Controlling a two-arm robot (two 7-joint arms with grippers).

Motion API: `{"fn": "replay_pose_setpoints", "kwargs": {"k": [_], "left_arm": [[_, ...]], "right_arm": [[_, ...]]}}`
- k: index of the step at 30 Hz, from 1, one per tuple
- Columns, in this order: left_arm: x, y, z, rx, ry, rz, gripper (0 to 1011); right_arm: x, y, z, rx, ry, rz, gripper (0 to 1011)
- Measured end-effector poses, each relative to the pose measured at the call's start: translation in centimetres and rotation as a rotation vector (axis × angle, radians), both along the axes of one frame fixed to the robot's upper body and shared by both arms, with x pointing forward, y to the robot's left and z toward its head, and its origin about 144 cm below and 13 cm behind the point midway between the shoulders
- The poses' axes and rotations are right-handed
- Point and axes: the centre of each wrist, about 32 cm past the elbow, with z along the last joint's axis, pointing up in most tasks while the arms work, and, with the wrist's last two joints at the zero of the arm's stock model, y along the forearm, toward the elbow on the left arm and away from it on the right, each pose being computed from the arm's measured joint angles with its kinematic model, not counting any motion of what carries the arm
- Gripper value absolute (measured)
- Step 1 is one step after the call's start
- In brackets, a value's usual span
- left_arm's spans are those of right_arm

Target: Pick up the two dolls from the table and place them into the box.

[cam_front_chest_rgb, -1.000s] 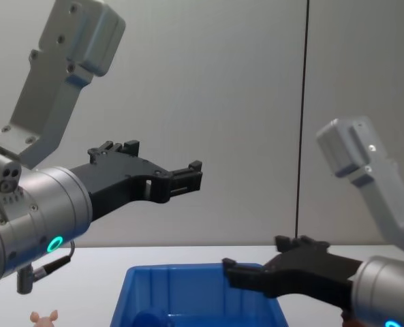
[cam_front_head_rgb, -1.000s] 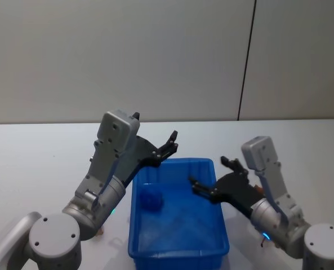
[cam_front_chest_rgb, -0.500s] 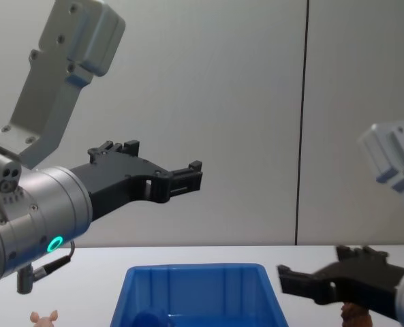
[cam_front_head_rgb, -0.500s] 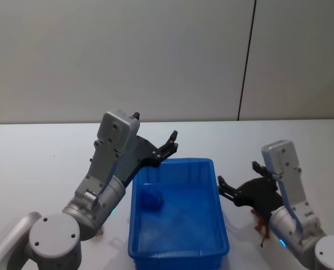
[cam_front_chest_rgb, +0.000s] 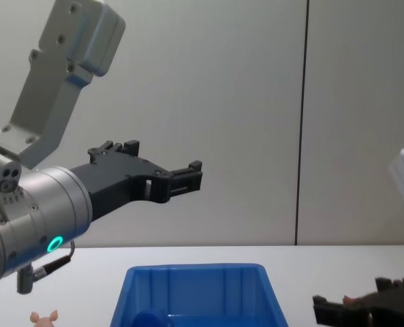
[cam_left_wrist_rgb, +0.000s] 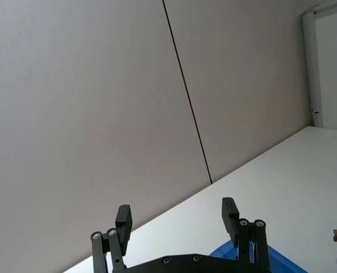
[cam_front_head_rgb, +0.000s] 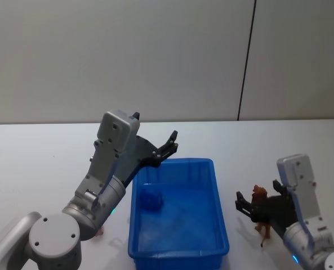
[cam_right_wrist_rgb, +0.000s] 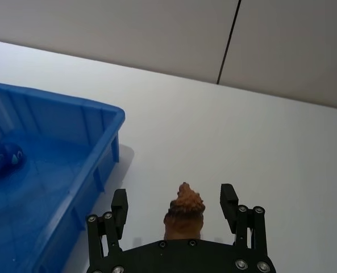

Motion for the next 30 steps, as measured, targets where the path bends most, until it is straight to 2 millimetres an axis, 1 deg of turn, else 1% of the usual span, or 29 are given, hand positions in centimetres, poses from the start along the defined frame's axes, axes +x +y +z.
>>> {"fn": "replay_pose_setpoints", "kwargs": {"k": [18, 21, 24, 26, 27, 28, 30], "left_arm": [[0.0, 0.0, 0.0, 0.0, 0.0, 0.0, 1001], [0.0, 0.0, 0.0, 0.0, 0.0, 0.0, 1001], [0.0, 0.0, 0.0, 0.0, 0.0, 0.0, 1001], [0.0, 0.0, 0.0, 0.0, 0.0, 0.0, 1001], [0.0, 0.0, 0.0, 0.0, 0.0, 0.0, 1001], [0.0, 0.0, 0.0, 0.0, 0.0, 0.0, 1001], [0.0, 0.0, 0.0, 0.0, 0.0, 0.0, 1001]], "right_arm": [[-1.8, -0.6, -1.3, 0.086, 0.114, -0.037, 995], [-2.0, -0.7, -1.6, 0.107, 0.139, -0.045, 943], [-2.1, -0.7, -1.8, 0.119, 0.155, -0.051, 868], [-2.1, -0.8, -2.1, 0.127, 0.168, -0.057, 797], [-2.2, -0.8, -2.1, 0.129, 0.171, -0.058, 782], [-2.2, -0.8, -2.3, 0.134, 0.179, -0.061, 731], [-2.2, -0.8, -2.4, 0.137, 0.184, -0.063, 687]]}}
